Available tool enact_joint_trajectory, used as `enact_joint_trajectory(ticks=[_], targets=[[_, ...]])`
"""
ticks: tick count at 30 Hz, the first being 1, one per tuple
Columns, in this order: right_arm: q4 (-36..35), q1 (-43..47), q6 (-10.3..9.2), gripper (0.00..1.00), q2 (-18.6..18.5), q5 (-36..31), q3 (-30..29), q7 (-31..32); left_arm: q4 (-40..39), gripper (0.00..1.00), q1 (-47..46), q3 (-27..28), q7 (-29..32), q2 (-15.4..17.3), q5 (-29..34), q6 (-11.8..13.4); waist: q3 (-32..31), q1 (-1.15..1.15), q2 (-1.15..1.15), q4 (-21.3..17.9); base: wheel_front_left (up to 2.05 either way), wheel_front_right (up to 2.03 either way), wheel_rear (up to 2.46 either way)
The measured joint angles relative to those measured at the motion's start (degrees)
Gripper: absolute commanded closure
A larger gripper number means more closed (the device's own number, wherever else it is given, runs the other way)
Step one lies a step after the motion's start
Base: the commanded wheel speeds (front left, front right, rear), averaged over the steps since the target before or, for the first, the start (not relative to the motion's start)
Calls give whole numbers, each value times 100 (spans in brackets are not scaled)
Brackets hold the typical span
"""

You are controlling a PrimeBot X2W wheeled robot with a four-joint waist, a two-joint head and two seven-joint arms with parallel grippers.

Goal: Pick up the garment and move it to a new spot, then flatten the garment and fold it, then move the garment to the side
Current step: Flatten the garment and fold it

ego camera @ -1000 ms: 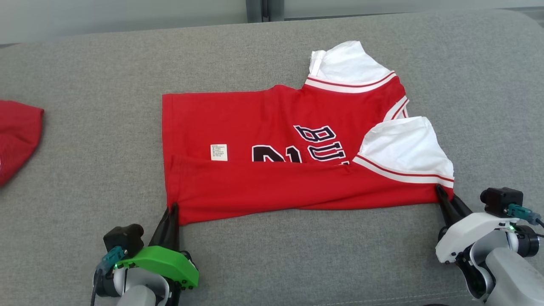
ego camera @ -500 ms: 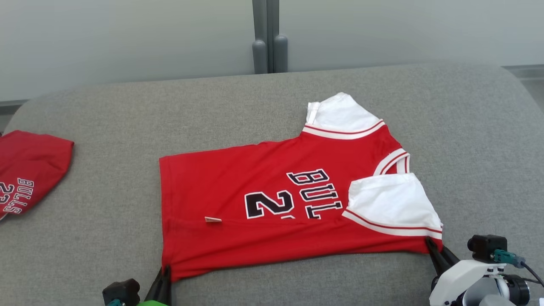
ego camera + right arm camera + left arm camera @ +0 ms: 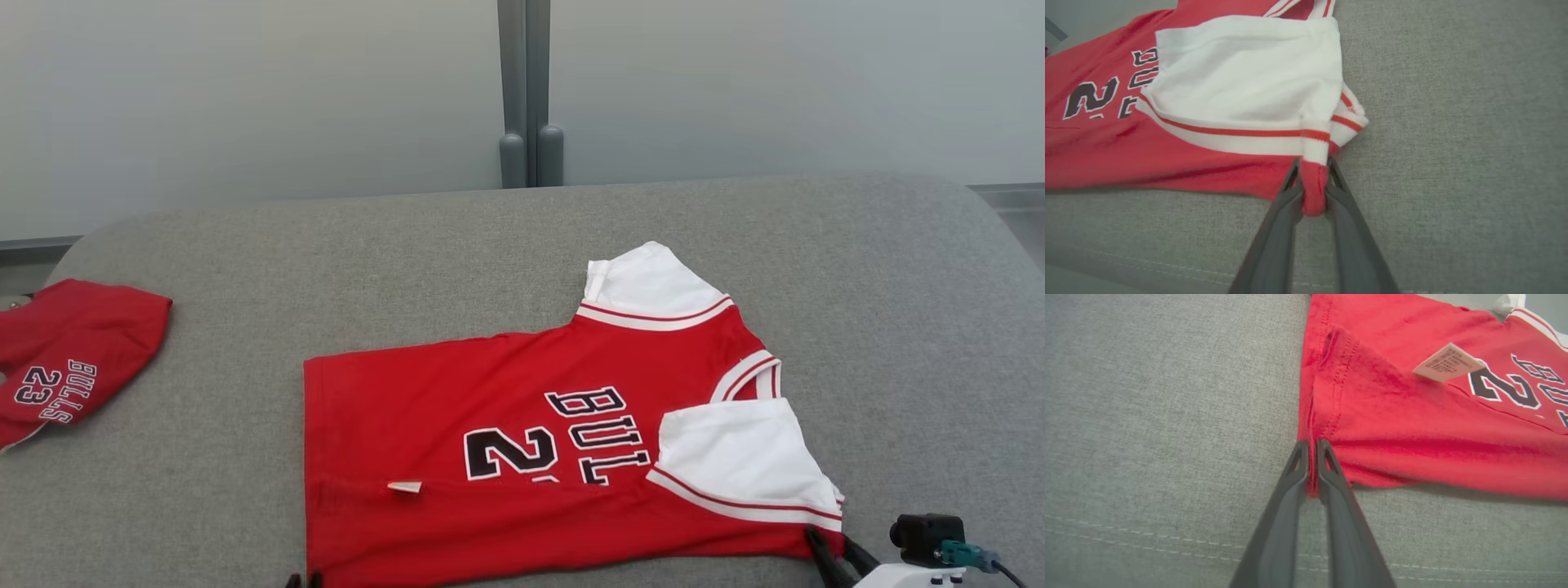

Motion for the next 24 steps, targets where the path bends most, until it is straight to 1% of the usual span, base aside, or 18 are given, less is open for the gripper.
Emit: enact_joint_trajectory(ticks=[4, 6, 10, 14, 17, 21, 22, 24], targets=[[3, -44, -1, 0, -37, -10, -194, -7, -149, 0, 20, -16, 0, 9, 15, 12, 100, 0, 0, -13, 0, 0, 0], [-4, -110, -1, 0, -75, -80, -382, -13, -315, 0, 22, 26, -1, 5, 38, 85, 155, 0, 0, -16, 0, 0, 0], [-309, -349, -1, 0, -124, -435, -915, -27, -587, 0, -79, 91, -1, 9, 138, 135, 285, 0, 0, -28, 0, 0, 0], [-563, -622, -1, 0, -31, -842, -1239, -29, -588, 0, -604, 199, 0, 13, 298, 135, 468, 0, 0, -47, 0, 0, 0], [-644, -973, -2, 0, 81, -1051, -1237, -29, -363, 0, -1192, 225, -1, 41, 367, 131, 655, 0, 0, -63, 0, 0, 0], [-667, -1467, -1, 0, 198, -1225, -1038, -27, 4, 0, -1944, 237, -1, 131, 464, 135, 944, 0, 0, -90, 0, 0, 0], [-667, -1467, -1, 0, 198, -1225, -1038, -27, 4, 0, -1944, 237, -1, 131, 464, 135, 944, 0, 0, -90, 0, 0, 0], [-659, -1677, -1, 0, 226, -1258, -921, 1, 218, 0, -2238, 232, -1, 131, 475, 155, 1093, 0, 0, -106, 0, 0, 0]])
